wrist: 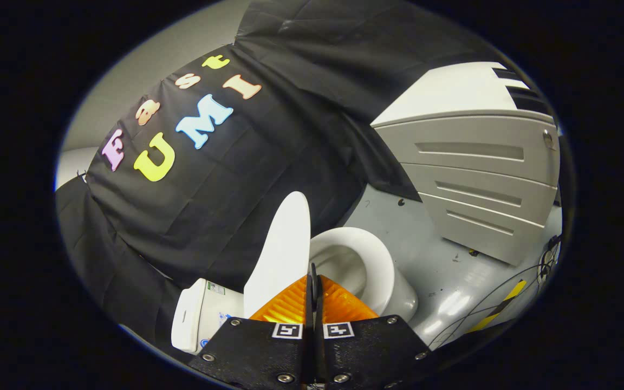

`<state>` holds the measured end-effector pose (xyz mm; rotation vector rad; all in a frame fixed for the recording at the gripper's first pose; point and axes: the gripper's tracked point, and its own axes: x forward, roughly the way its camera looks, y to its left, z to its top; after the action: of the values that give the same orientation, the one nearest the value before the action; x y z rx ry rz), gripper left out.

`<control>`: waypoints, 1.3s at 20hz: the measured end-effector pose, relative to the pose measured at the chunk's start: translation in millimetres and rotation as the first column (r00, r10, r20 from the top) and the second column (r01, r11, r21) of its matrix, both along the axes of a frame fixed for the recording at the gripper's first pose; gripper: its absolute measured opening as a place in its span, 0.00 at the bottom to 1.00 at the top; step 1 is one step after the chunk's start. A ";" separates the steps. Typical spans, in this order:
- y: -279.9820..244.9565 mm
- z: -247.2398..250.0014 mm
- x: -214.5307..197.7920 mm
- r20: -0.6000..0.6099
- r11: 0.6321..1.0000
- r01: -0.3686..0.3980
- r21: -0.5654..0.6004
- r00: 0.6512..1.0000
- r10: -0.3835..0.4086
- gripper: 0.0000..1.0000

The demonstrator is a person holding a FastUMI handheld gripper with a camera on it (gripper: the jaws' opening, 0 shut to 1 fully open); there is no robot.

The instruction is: Open the toilet lid.

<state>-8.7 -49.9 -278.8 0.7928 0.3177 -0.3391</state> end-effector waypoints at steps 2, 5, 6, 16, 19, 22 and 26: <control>9.6 19.8 3.8 0.019 0.999 -0.019 -0.040 1.000 0.020 0.00; 24.4 46.0 7.8 0.024 0.991 -0.049 -0.127 0.998 0.053 0.00; 30.0 54.4 10.5 0.017 0.984 -0.064 -0.168 0.998 0.067 0.00; 87.3 121.2 25.3 -0.060 0.857 -0.158 -0.490 0.987 0.147 0.00; 96.6 130.3 28.6 -0.070 0.840 -0.160 -0.518 0.987 0.144 0.00; 108.3 142.7 33.2 -0.070 0.813 -0.158 -0.561 0.987 0.143 0.00; 135.1 162.0 40.0 -0.061 0.769 -0.165 -0.618 0.985 0.163 0.00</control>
<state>31.4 85.3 -116.8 0.1035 0.2526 -0.2550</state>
